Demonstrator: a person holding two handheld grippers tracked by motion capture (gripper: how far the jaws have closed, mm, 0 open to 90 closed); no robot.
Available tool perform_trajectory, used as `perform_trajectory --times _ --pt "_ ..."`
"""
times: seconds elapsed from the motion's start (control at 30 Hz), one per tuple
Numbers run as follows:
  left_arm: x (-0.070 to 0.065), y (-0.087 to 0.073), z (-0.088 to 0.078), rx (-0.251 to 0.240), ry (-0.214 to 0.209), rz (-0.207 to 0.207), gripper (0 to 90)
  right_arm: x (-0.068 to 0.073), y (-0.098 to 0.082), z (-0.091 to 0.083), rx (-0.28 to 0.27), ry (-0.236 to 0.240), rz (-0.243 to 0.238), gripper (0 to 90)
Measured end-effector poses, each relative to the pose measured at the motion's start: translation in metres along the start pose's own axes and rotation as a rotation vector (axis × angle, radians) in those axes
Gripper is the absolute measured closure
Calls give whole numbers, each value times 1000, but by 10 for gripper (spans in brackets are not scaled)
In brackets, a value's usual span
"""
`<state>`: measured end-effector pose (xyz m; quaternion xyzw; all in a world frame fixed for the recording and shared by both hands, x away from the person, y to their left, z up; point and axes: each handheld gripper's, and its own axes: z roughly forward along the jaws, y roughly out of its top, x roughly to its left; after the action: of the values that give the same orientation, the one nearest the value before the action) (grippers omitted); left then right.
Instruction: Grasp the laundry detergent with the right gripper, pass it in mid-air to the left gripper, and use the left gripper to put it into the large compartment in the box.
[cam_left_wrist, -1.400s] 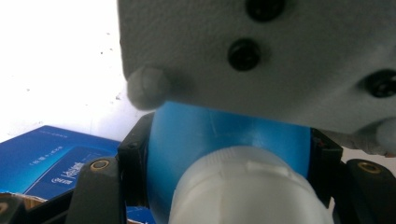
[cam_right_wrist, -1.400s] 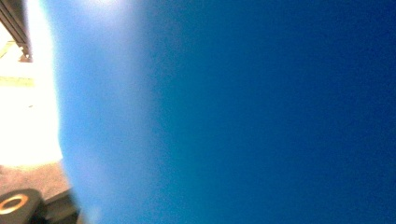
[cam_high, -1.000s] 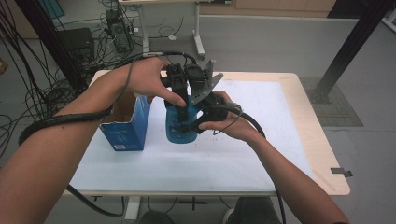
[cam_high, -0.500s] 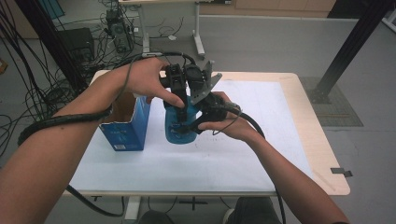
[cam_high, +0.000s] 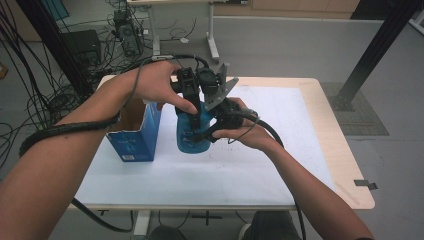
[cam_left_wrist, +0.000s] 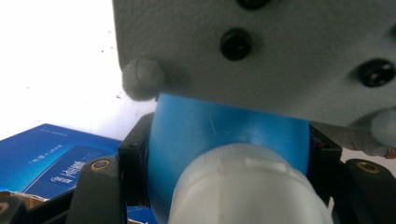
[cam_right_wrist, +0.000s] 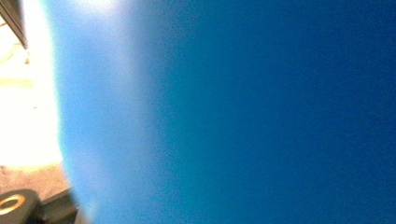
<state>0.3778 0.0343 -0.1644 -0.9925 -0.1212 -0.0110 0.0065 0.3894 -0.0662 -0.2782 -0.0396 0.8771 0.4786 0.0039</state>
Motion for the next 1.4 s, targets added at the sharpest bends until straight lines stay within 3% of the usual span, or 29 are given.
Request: perform_trajectory --times 1.4 --pt "-4 1 -3 10 -1 -15 366 5 0 -4 -23 1 24 388"
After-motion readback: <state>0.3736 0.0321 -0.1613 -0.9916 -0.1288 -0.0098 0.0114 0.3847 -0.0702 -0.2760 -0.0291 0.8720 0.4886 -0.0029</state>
